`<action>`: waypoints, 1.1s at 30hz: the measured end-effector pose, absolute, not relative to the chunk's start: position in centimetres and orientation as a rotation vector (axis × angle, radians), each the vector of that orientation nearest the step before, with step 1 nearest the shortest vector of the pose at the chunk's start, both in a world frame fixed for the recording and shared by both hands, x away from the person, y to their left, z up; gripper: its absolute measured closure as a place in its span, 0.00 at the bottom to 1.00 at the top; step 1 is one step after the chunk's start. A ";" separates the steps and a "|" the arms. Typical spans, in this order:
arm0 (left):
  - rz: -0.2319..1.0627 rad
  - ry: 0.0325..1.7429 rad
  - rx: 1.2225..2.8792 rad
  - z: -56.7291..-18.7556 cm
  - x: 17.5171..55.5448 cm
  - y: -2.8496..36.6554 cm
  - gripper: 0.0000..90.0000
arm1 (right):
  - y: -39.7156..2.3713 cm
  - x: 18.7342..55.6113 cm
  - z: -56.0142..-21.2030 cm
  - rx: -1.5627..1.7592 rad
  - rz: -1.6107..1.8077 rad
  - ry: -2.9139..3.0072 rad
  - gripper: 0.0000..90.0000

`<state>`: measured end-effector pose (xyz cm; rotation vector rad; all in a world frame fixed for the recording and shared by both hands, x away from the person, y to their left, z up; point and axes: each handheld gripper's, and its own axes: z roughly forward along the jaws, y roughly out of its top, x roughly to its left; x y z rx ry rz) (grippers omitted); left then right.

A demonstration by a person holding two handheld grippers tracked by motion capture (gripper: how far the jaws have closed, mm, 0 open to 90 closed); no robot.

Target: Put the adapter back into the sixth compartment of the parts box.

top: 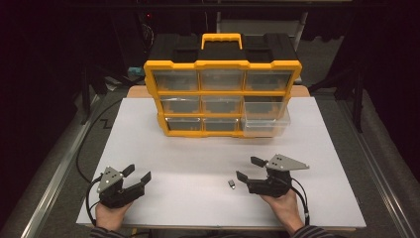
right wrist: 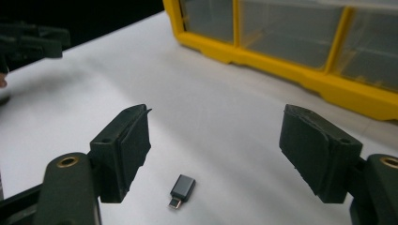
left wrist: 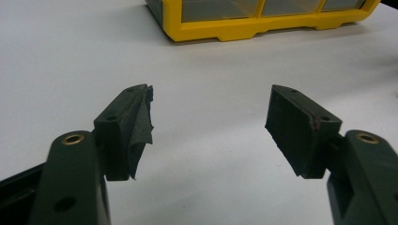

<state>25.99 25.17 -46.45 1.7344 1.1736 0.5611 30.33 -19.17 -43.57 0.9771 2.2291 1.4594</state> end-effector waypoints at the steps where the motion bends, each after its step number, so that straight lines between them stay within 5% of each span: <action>1: 0.559 1.172 1.736 -46.5 26.0 25.2 0.36 | -18.7 30.5 -43.5 0.964 1.428 2.273 0.28; 33: 0.561 1.160 1.754 -46.4 26.0 25.0 0.36 | -13.6 34.1 -42.9 1.011 0.724 2.790 0.61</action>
